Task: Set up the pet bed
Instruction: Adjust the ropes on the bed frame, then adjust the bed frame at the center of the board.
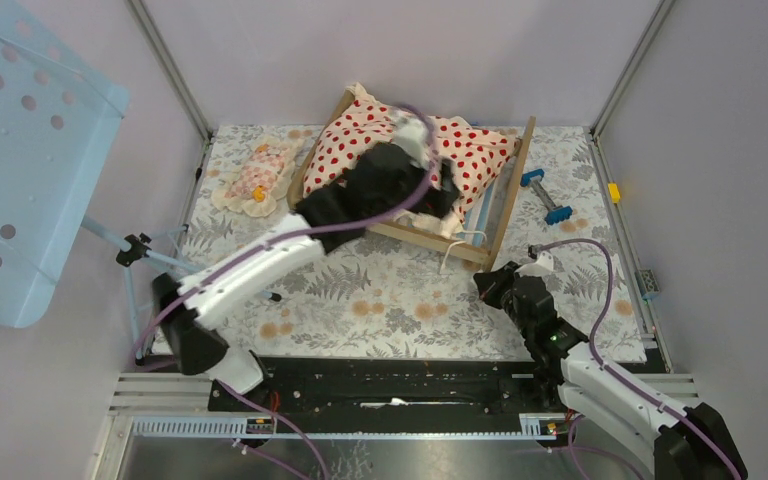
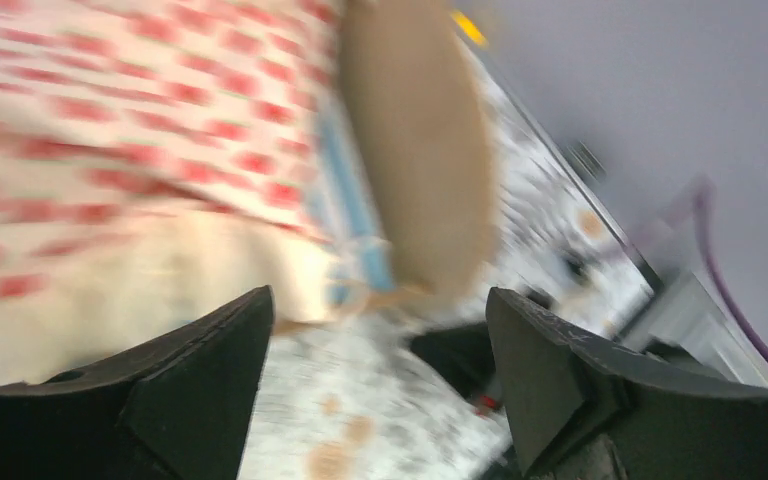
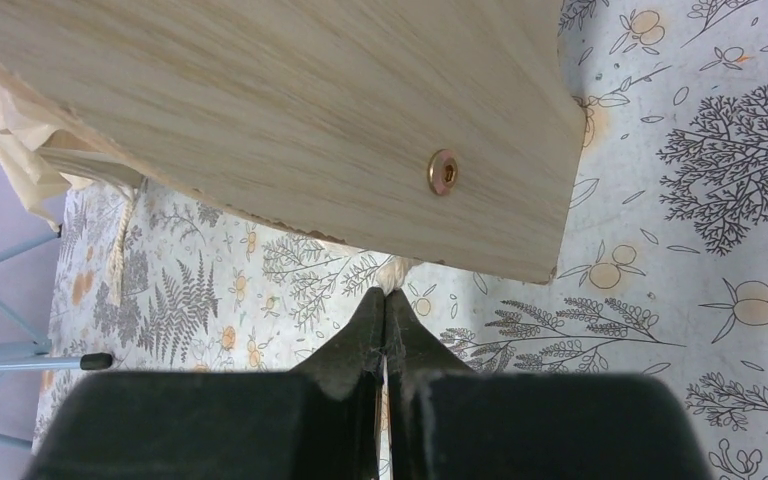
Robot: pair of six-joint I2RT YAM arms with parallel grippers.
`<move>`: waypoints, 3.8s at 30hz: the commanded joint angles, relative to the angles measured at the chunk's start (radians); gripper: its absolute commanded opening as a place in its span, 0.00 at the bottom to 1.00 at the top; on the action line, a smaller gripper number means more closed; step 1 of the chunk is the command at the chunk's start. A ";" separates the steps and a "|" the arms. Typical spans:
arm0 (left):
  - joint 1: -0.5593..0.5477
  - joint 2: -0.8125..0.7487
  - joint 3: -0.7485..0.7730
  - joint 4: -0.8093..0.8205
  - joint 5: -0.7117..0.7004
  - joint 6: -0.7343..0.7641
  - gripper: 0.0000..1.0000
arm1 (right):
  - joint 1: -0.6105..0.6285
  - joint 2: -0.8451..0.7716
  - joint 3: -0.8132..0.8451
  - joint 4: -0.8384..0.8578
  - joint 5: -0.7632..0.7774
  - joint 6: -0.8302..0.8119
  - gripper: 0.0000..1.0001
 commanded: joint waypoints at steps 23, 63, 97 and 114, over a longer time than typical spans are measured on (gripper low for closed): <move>0.960 0.037 -0.233 0.073 0.127 0.081 0.59 | 0.007 0.055 0.065 0.025 -0.017 -0.021 0.00; 0.911 0.066 -0.330 0.071 0.139 0.103 0.14 | 0.006 0.072 0.082 -0.024 0.057 -0.013 0.00; 0.923 -0.339 -0.478 -0.039 -0.021 0.058 0.11 | -0.029 0.056 0.083 -0.218 0.062 -0.002 0.00; 0.437 -0.468 -0.329 -0.082 -0.197 0.012 0.62 | -0.030 0.092 0.078 -0.173 -0.006 -0.018 0.00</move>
